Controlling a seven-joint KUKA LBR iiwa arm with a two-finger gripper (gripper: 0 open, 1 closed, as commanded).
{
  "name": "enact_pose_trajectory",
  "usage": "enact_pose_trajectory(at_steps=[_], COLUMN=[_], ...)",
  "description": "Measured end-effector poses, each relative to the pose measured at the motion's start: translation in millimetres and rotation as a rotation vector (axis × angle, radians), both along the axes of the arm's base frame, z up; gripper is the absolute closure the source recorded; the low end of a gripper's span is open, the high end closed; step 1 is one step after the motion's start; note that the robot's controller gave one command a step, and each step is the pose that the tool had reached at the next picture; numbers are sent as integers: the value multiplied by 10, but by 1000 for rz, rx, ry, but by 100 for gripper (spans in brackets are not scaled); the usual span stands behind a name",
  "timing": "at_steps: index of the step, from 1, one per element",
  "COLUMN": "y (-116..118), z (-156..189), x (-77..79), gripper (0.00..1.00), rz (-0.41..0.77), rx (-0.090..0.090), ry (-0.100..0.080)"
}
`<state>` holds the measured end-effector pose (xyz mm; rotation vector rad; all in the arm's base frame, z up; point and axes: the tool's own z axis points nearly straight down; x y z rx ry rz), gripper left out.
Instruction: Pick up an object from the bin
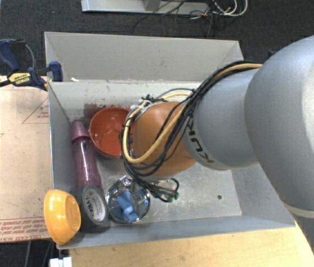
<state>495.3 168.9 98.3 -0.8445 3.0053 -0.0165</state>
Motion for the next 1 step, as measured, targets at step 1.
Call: enact_pose_trajectory(at_steps=[1], y=[-37], z=[1017], x=[-107], gripper=[100], rz=[-24], rx=[0], ry=[3])
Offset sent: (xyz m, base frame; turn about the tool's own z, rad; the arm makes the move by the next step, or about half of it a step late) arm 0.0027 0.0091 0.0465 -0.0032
